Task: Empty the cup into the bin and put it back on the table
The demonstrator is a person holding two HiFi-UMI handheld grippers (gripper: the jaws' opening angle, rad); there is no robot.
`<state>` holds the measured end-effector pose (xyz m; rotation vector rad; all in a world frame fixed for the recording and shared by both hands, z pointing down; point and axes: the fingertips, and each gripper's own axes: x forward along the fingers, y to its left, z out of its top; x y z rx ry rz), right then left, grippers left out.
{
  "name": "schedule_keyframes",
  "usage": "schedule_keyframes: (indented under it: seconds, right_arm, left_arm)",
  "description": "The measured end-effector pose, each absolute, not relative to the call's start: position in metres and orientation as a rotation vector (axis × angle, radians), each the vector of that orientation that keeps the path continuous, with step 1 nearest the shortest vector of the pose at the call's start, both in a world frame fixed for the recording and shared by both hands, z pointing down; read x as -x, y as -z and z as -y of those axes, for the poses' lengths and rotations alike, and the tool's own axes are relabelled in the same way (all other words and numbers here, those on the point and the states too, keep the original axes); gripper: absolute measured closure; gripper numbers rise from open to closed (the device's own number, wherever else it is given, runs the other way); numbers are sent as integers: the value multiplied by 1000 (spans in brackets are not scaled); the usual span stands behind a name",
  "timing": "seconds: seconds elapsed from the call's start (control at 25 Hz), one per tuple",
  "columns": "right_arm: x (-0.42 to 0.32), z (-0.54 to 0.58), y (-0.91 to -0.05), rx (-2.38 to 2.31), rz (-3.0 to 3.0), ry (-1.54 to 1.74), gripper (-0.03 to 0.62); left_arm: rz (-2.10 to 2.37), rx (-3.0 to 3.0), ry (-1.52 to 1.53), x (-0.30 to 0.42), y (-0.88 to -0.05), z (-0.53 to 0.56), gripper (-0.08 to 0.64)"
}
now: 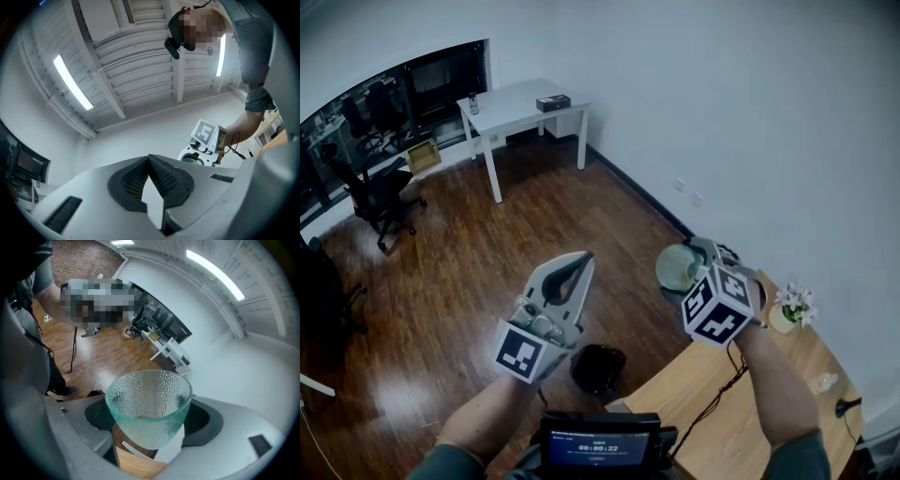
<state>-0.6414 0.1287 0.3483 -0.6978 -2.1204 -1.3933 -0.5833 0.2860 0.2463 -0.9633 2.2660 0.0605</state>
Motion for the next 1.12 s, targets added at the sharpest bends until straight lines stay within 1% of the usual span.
schedule_keyframes:
  seconds: [0.4, 0.72, 1.12]
  right_arm:
    - [644, -124, -352, 681, 2056, 1480, 196]
    - [650, -118, -353, 633, 1964, 1617, 196]
    - [650, -115, -354, 604, 1909, 1685, 196]
  left_arm:
    - [-2314, 957, -62, 591, -257, -283, 560]
    - [-2324, 942, -44, 594, -258, -290, 560]
    - [-2337, 941, -51, 591, -264, -292, 560]
